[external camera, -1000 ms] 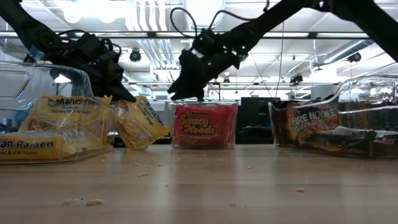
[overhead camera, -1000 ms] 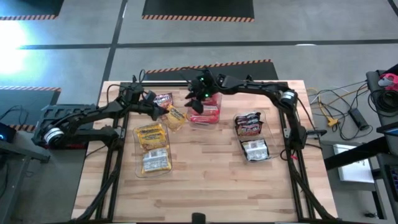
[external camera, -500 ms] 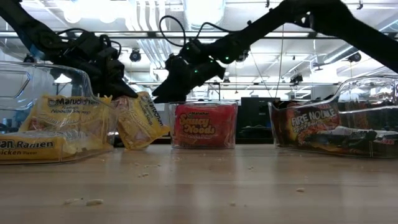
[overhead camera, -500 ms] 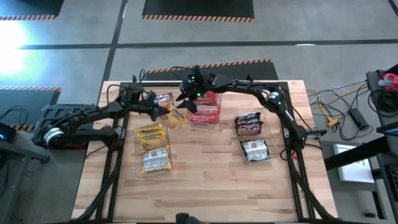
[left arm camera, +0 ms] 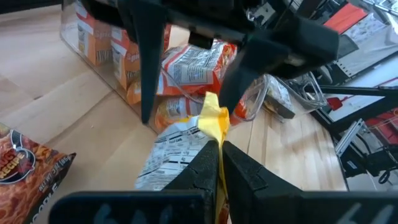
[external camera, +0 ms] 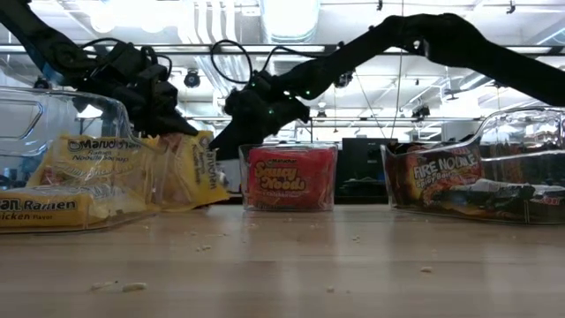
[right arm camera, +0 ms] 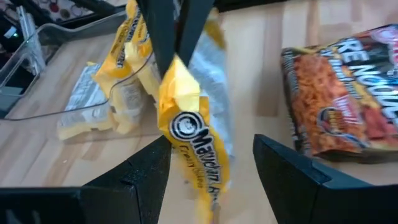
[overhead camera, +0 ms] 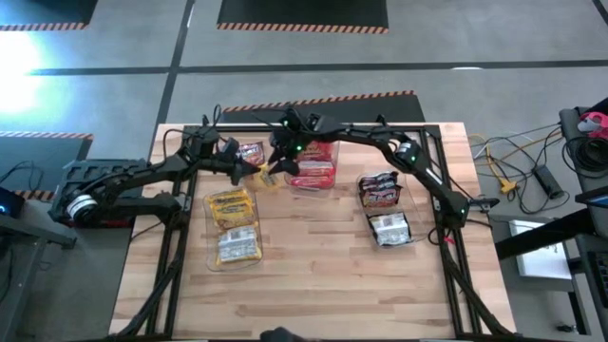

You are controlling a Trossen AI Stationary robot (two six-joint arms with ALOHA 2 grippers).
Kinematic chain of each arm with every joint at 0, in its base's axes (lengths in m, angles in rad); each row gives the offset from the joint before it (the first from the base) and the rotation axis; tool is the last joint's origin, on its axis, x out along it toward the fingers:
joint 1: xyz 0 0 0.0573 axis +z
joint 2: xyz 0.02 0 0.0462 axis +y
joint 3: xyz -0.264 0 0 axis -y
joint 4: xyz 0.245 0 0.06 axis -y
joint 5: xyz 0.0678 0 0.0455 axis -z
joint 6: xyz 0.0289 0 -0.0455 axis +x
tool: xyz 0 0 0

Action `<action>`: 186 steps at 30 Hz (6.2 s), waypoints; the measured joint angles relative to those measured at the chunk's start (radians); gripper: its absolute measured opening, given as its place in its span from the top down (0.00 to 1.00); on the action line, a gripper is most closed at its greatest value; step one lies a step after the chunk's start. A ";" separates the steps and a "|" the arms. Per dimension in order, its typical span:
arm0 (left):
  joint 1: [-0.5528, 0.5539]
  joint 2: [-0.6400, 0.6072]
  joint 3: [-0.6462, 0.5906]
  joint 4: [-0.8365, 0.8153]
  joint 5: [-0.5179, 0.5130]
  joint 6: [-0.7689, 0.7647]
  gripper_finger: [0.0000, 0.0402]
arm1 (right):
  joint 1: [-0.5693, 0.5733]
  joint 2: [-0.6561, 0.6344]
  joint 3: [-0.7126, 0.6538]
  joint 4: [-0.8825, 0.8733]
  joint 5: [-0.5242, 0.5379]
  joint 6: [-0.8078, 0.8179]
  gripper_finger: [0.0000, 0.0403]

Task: Sort Maruchan noodles
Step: Put the yellow pack noodle into the bottom left transparent bin

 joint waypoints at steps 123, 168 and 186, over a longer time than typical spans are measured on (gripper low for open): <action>-0.150 0.238 0.448 -0.927 -0.156 0.743 0.53 | 0.120 -0.001 -0.005 -0.021 0.045 -0.345 0.98; -0.152 0.320 0.491 -0.829 -0.273 0.716 0.53 | 0.116 -0.007 0.056 -0.025 0.229 -0.414 0.98; -0.153 0.318 0.490 -0.842 -0.284 0.718 0.85 | 0.116 -0.008 0.057 -0.096 0.236 -0.396 0.96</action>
